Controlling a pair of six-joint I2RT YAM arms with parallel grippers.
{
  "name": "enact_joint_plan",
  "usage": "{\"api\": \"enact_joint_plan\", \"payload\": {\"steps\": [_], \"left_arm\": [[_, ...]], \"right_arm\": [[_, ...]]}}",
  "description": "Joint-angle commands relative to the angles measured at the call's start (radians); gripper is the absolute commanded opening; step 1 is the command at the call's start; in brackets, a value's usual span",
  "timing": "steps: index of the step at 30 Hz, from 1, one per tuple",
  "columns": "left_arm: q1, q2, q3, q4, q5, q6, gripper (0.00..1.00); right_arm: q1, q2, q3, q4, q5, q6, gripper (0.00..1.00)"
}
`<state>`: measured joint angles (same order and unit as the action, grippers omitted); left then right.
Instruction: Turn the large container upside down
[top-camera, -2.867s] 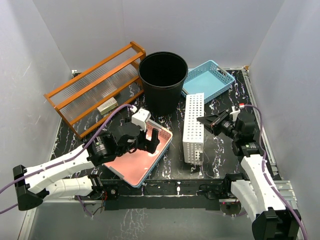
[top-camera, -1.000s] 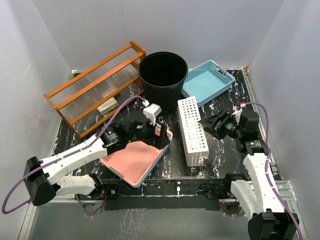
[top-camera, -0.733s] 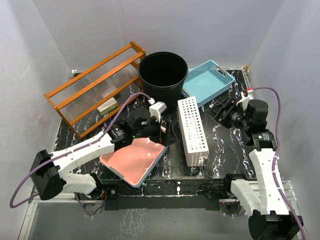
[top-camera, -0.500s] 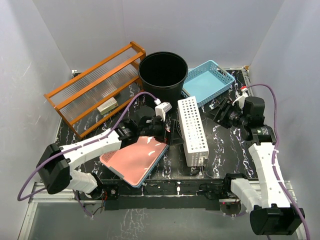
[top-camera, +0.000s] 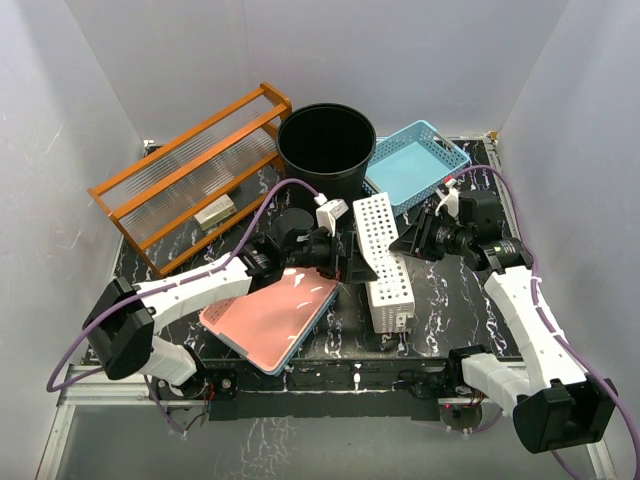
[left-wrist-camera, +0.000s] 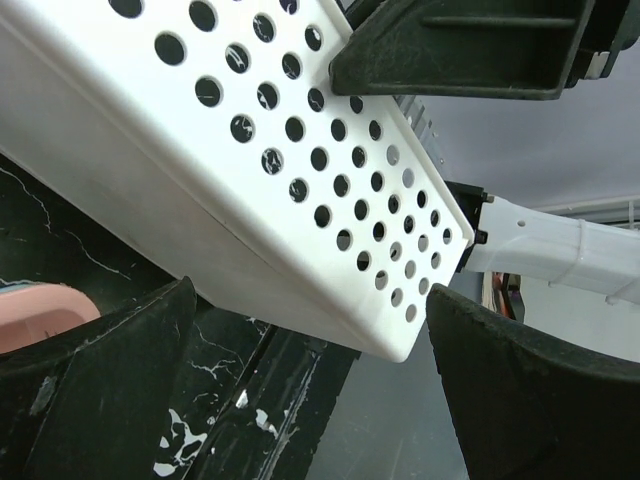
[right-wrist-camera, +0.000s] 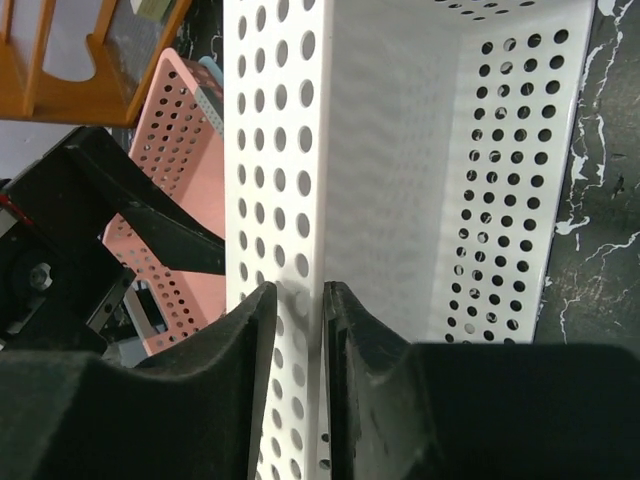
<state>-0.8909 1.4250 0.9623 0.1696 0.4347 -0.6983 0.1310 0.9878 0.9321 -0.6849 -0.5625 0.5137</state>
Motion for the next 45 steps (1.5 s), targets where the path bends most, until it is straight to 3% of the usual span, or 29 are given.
{"api": "enact_joint_plan", "payload": {"steps": [1,6,11,18,20,24,30,37,41,45], "left_arm": [[0.006,-0.013,0.025,0.042,0.029,-0.008,0.99],[0.017,-0.051,0.019,0.002,0.005,0.012,0.99],[0.041,-0.115,0.021,-0.04,-0.01,0.022,0.99],[0.077,-0.183,0.035,-0.128,-0.038,0.057,0.99],[0.089,-0.205,0.037,-0.157,-0.05,0.069,0.99],[0.109,-0.236,0.044,-0.208,-0.072,0.101,0.99],[0.109,-0.243,0.03,-0.224,-0.092,0.11,0.99],[0.109,-0.23,0.036,-0.232,-0.086,0.117,0.99],[0.109,-0.222,0.044,-0.24,-0.079,0.121,0.99],[0.109,-0.223,0.044,-0.244,-0.079,0.12,0.99]], "right_arm": [[0.011,-0.004,0.034,0.038,0.056,-0.001,0.19],[0.011,-0.023,0.01,0.053,0.115,0.045,0.0],[0.003,-0.038,-0.058,0.202,-0.02,0.205,0.0],[-0.015,-0.093,-0.25,0.62,-0.208,0.575,0.0],[-0.014,-0.098,-0.306,0.78,-0.232,0.697,0.0],[-0.015,-0.102,-0.341,0.867,-0.217,0.757,0.0],[-0.045,-0.126,-0.432,0.781,-0.201,0.699,0.0],[-0.183,-0.223,-0.643,0.873,-0.321,0.765,0.0],[-0.208,-0.216,-0.601,0.657,-0.284,0.582,0.0],[-0.266,-0.169,-0.422,0.32,-0.211,0.304,0.0]]}}
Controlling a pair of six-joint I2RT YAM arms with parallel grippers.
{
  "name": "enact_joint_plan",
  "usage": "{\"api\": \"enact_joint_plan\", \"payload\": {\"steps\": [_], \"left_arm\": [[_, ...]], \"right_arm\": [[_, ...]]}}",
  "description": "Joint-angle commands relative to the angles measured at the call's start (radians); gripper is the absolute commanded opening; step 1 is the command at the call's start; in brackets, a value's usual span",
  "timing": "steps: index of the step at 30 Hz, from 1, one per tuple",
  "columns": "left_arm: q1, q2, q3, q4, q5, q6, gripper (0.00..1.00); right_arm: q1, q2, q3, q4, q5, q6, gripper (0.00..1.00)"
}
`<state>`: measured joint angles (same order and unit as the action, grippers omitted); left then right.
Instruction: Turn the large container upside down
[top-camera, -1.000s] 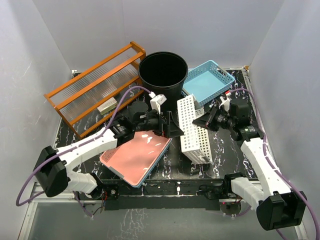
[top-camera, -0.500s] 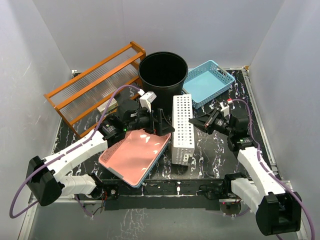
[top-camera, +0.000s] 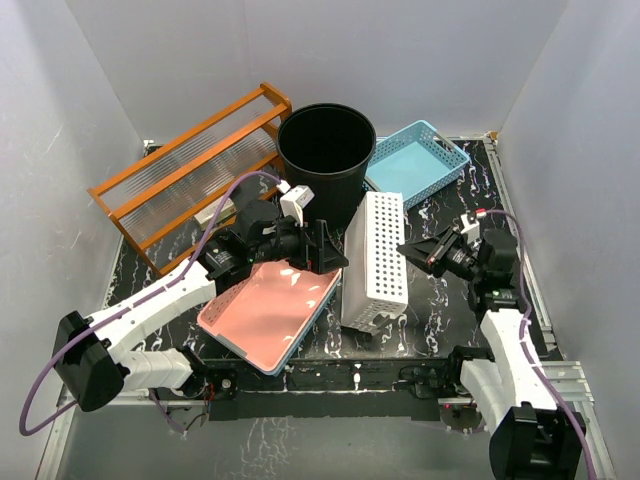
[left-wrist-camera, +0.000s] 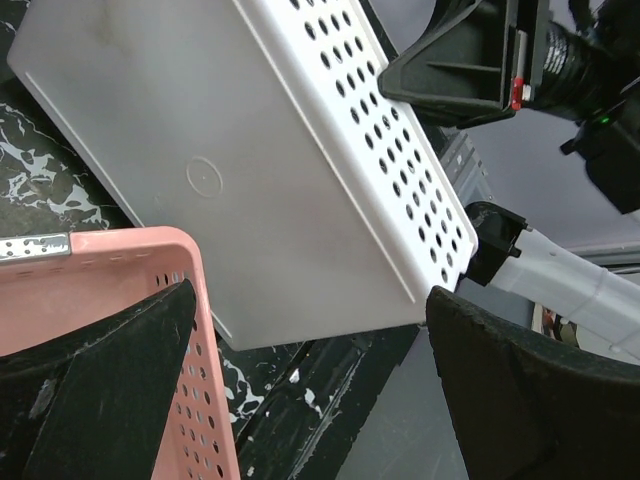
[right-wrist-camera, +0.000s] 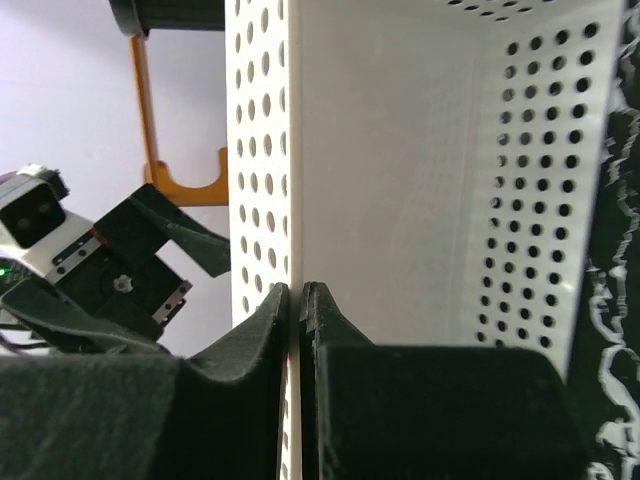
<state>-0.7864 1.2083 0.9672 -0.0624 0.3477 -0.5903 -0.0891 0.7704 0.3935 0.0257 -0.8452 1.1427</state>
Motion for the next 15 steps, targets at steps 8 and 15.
{"api": "enact_joint_plan", "payload": {"steps": [8,15], "left_arm": [[0.005,0.046,0.054,0.015,0.05,0.001,0.99],[0.004,0.056,0.047,0.045,0.064,-0.01,0.99]], "right_arm": [[-0.092,0.096,0.284,-0.668,0.287,-0.599,0.0],[-0.097,0.087,0.348,-0.773,0.513,-0.65,0.0]]}}
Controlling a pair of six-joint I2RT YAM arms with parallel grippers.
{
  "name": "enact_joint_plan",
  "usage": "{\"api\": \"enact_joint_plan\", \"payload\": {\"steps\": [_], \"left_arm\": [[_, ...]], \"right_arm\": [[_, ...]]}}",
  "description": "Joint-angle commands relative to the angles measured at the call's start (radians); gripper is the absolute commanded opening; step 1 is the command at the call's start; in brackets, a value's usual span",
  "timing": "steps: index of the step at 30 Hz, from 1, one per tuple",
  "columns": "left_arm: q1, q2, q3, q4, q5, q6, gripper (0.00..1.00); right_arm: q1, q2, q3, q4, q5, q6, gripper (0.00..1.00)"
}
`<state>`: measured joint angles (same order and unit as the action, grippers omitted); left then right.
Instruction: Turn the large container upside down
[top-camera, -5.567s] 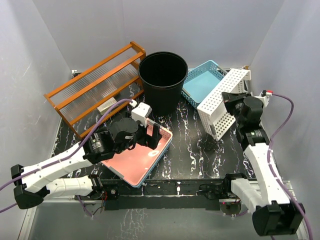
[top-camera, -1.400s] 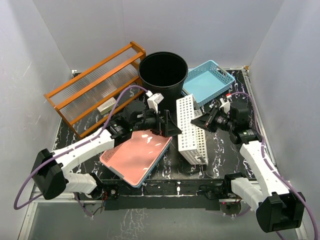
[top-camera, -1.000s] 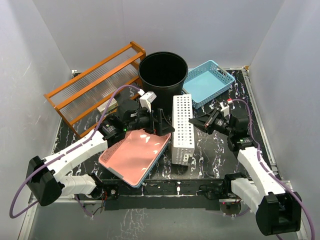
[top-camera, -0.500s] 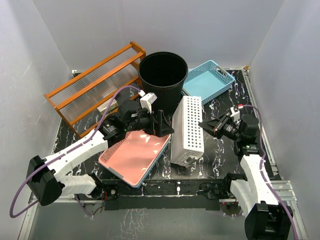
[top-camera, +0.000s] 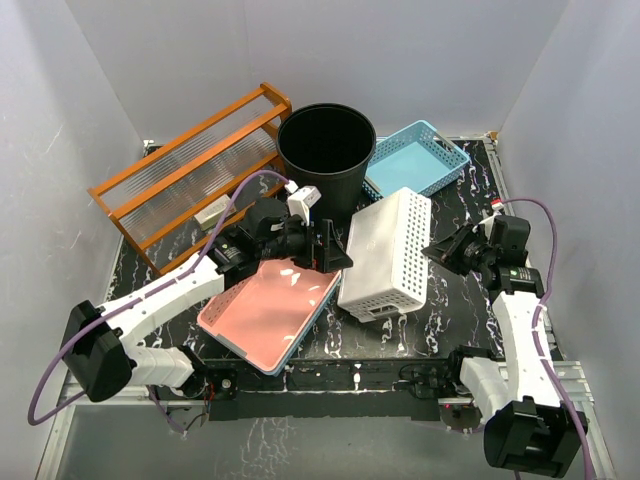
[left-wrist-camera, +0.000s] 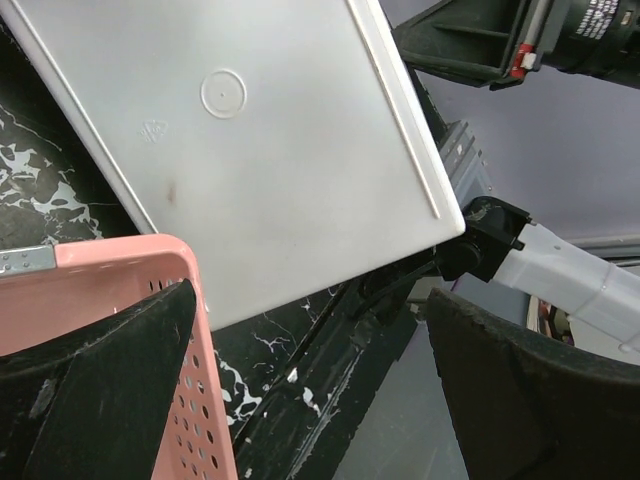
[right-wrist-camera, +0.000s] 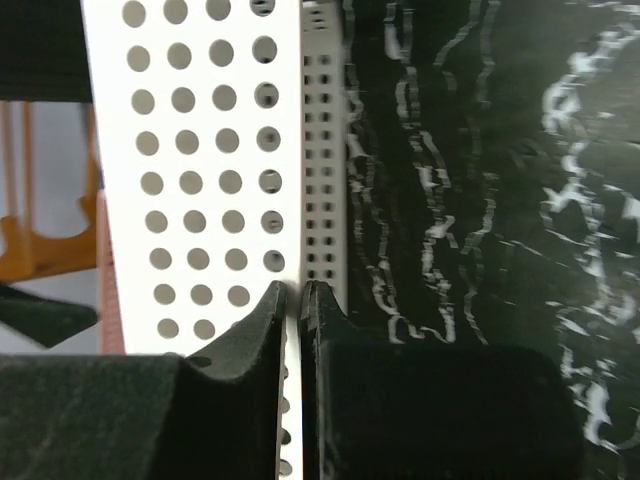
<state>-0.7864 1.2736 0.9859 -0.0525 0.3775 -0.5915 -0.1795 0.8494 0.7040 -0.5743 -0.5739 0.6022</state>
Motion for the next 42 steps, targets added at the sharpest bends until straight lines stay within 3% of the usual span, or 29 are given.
{"api": "enact_joint_plan", "payload": {"steps": [1,7,10,14,20,22,25,27,36,42], "left_arm": [[0.004,-0.006,0.027,0.04,0.038,-0.01,0.99],[0.004,0.01,0.024,0.07,0.062,-0.019,0.99],[0.005,0.022,0.024,0.09,0.075,-0.022,0.99],[0.004,0.012,0.018,0.116,0.063,-0.024,0.99],[0.004,-0.043,0.006,0.027,-0.019,0.016,0.99],[0.004,-0.087,0.001,-0.04,-0.085,0.043,0.99],[0.005,-0.164,0.004,-0.167,-0.213,0.075,0.99],[0.008,-0.211,0.009,-0.243,-0.298,0.087,0.99],[0.013,-0.399,-0.045,-0.343,-0.494,0.043,0.99],[0.013,-0.434,-0.061,-0.345,-0.508,0.026,0.99]], "right_arm": [[-0.006,0.006,0.038,-0.172,0.254,-0.101,0.01],[-0.006,0.002,0.103,-0.193,0.395,-0.083,0.42],[-0.006,0.001,0.158,-0.206,0.417,-0.103,0.45],[-0.005,0.012,0.196,-0.196,0.334,-0.123,0.57],[0.078,0.058,0.235,-0.068,0.153,-0.139,0.62],[0.224,0.091,0.26,-0.021,0.221,-0.102,0.65],[0.552,0.179,0.294,0.032,0.412,-0.044,0.7],[0.658,0.253,0.311,0.057,0.481,-0.024,0.7],[0.745,0.439,0.299,0.201,0.416,-0.011,0.7],[0.745,0.52,0.268,0.281,0.421,0.0,0.7]]}}
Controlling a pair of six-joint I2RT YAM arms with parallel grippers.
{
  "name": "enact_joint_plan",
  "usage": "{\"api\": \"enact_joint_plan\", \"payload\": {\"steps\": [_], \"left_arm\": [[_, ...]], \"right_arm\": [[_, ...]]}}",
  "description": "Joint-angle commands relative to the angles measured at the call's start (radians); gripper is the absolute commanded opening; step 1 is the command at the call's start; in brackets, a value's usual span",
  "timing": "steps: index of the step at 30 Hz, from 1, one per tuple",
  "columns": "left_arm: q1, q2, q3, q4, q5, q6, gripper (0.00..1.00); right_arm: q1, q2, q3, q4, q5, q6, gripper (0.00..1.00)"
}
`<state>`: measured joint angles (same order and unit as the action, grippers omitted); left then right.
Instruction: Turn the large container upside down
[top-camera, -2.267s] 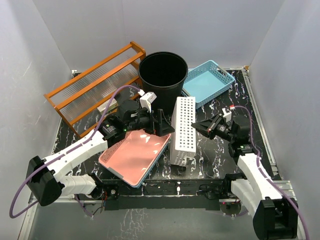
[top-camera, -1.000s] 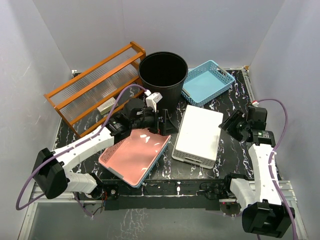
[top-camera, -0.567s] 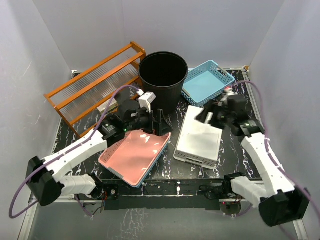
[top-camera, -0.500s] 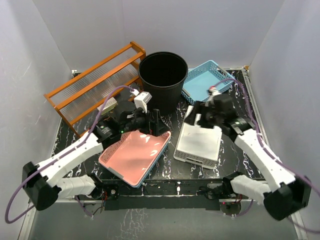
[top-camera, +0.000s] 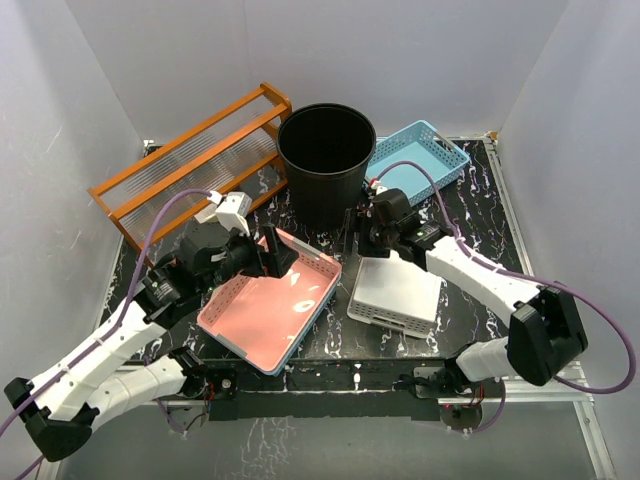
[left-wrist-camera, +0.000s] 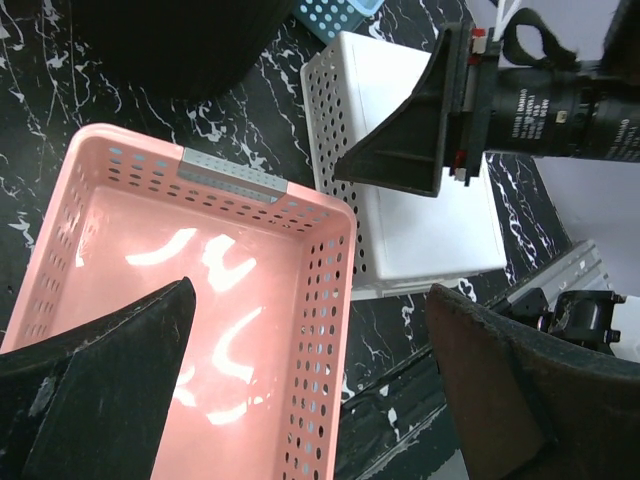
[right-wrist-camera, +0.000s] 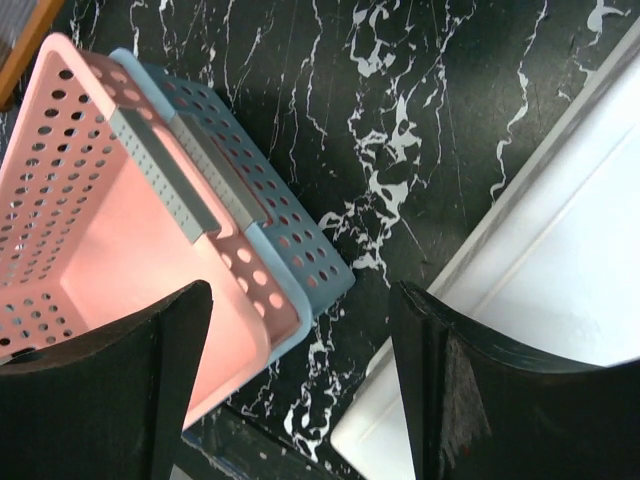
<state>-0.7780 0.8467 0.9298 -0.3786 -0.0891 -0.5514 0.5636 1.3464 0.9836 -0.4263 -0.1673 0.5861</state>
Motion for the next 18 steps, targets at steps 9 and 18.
{"api": "enact_joint_plan", "payload": {"steps": [9,18], "left_arm": [[0.005,0.003,-0.009,-0.006,-0.024,-0.013,0.99],[0.006,0.012,-0.033,0.03,0.009,-0.011,0.99]], "right_arm": [[-0.022,0.079,-0.009,-0.04,0.222,-0.01,0.72],[-0.169,-0.067,-0.021,-0.198,0.36,-0.046,0.73]]}}
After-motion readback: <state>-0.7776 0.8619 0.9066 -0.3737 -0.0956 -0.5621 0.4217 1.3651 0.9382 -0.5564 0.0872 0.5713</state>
